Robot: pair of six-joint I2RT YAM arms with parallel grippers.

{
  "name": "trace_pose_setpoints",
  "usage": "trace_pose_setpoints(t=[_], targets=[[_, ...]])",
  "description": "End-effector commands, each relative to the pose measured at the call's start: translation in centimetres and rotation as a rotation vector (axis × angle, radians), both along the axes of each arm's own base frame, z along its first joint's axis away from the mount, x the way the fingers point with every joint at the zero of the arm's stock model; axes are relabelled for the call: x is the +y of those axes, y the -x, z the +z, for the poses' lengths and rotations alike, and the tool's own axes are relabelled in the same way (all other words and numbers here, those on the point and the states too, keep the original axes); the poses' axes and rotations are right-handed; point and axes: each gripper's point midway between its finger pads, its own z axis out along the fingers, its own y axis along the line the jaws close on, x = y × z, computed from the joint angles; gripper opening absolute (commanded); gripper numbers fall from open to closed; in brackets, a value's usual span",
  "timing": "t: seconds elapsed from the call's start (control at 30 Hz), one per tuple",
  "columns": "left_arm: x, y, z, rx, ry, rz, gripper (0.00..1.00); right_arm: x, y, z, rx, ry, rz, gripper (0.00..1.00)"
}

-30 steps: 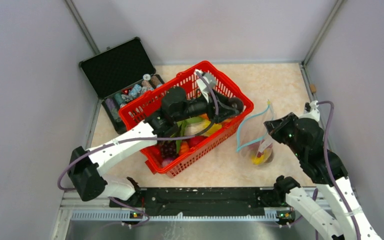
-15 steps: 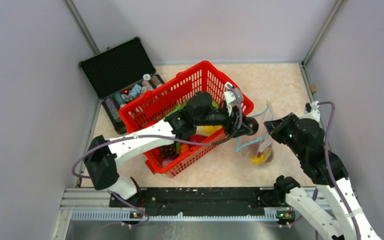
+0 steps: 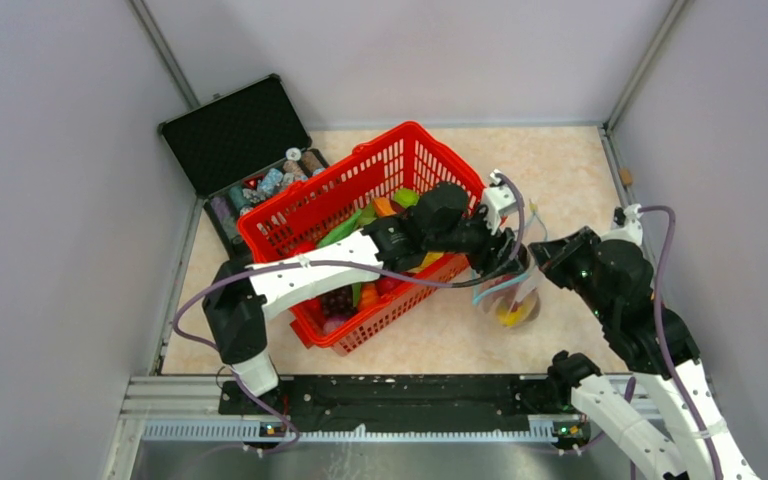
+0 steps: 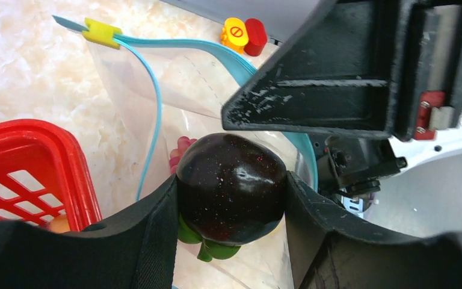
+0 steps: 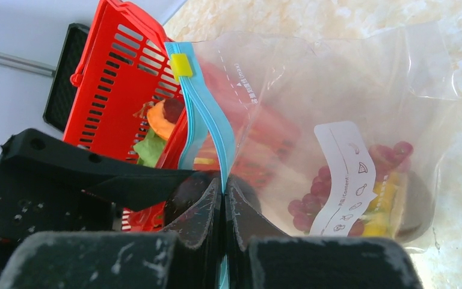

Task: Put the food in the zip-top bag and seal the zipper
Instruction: Place the fake fruit in the zipper food storage bag.

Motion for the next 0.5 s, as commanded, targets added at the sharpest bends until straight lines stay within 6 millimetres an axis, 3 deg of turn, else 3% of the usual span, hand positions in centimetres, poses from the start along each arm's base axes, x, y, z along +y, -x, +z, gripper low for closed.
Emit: trace_pose_setpoints(t=[0.0,0.03,0.2,0.3,0.47], targets=[[-0.6,-1.8,2.1,-0.023,0.019,0.084,0.34,0.3,0.2,4.3,-0.114,-0.070,0.013,0.02],[-0.7,-1.9,2.0,-0.020,0.016,0.086,0.47,0.2,0.3,4.4,-0.119,-0.071,0.009,0.02],[-0.7,-1.4,2.9,-0.029,0.054,0.069,0.68,-0.4,0.5,4.7,-0.130,-0.077,-0.018,0.02],[-0.6,-0.6,4.0,-0.042,0.097,0.032,0.77,-0.6,0.6,4.7,-0.131,-0.076,-0.027,0.02],[0.0,0.3,5.9,-0.066,0.137,-0.004,0.79,-1.1,0.6,4.3,-0.121,-0.060,-0.051,0.03]])
